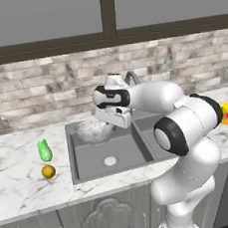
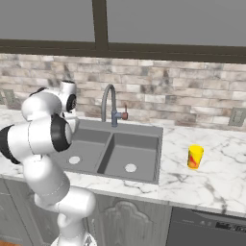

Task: Remove the lemon and corn from the sink. Then move the bowl and cup from the counter to the sink for washing.

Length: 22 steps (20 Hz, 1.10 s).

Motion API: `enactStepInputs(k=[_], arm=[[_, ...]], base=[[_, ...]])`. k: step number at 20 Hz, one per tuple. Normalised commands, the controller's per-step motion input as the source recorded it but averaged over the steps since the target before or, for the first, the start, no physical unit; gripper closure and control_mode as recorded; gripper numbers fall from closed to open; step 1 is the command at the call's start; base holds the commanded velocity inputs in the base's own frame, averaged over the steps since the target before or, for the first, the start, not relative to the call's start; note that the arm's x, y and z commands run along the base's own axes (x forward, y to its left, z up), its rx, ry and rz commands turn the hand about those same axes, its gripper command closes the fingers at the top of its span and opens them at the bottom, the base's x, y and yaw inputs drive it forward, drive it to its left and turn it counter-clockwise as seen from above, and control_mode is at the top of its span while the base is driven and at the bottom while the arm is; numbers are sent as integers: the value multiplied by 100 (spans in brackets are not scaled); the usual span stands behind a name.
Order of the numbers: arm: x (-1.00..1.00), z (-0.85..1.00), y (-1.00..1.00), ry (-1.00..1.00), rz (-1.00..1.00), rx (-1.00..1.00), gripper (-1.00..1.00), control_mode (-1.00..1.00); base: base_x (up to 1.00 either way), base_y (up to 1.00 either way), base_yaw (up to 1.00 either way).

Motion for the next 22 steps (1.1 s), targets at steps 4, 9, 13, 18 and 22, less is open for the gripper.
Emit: enactStepInputs(k=[4,9,13,18,22], arm=[[23,-19,-1,0,0,0,100,-100],[22,-19,0,0,0,0,100,-100],[19,-21,0,0,0,0,100,-100],[19,-23,0,0,0,0,100,-100],[15,-29,0,0,0,0,100,-100]], base=[[0,0,0],[0,0,0],[0,0,0],[0,0,0],[0,0,0]])
